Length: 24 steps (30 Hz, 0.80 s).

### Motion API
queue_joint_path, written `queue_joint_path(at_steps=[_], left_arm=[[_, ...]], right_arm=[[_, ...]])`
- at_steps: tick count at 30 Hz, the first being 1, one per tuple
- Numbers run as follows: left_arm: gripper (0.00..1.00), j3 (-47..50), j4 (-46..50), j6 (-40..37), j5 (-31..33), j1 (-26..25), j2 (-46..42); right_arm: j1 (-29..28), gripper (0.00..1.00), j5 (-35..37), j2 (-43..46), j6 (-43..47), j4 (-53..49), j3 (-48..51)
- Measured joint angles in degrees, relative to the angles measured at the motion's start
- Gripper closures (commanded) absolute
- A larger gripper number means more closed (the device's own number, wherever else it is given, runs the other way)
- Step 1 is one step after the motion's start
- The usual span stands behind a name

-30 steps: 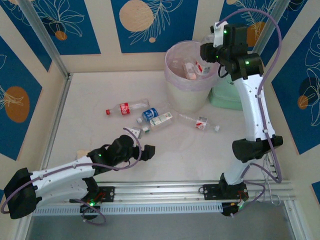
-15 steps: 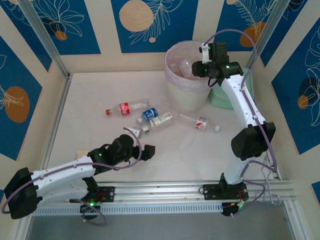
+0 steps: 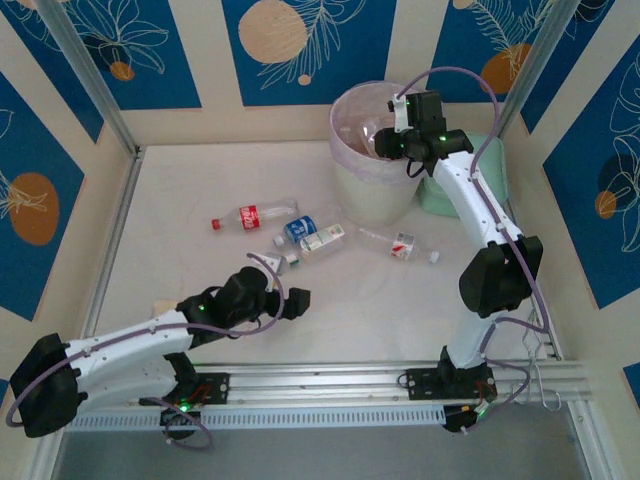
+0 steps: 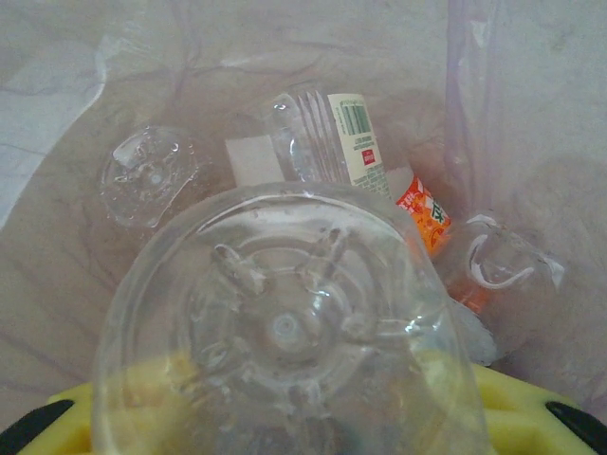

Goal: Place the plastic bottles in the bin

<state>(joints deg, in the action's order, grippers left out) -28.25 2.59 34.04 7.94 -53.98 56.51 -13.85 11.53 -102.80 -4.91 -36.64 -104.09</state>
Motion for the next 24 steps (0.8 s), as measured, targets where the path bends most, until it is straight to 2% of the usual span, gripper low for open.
queue_joint_path(at_steps=[2, 6, 8, 10, 13, 18, 20, 24], left_arm=[[0.02, -0.3, 0.0, 0.0, -0.4, 0.2, 0.5], [0.02, -0.7, -0.2, 0.0, -0.7, 0.3, 1.1], [0.02, -0.7, -0.3, 0.0, -0.9, 0.4, 1.5], [0.02, -0.7, -0.4, 0.0, -1.1, 0.5, 2.0], [0.02, -0.7, -0.5, 0.0, -1.6, 0.7, 2.8], [0.02, -1.0, -1.3, 0.0, -2.1, 0.9, 4.1], [0.02, -1.2, -1.6, 0.0, -2.3, 1.0, 4.2], [0.02, -1.4, -1.9, 0.0, -2.4, 1.0, 4.2]], right_arm=[[0.2, 0.81, -1.0, 0.2, 0.0, 0.0, 0.0], [0.5, 0.5, -2.5, 0.4, -0.1, -1.4, -1.0], [0.6, 0.38, -3.3, 0.4, -0.4, -3.4, -2.3], [0.3, 0.2, -4.3, 0.3, -0.9, -6.8, -4.2], [0.2, 0.0, -5.2, 0.3, -1.6, -12.4, -8.9], [0.6, 0.02, -5.6, 0.8, -2.0, -16.1, -16.9], [1.1, 0.08, -5.6, 1.1, -2.2, -16.9, -18.9], [1.5, 0.3, -5.4, 0.8, -2.6, -18.1, -22.1]])
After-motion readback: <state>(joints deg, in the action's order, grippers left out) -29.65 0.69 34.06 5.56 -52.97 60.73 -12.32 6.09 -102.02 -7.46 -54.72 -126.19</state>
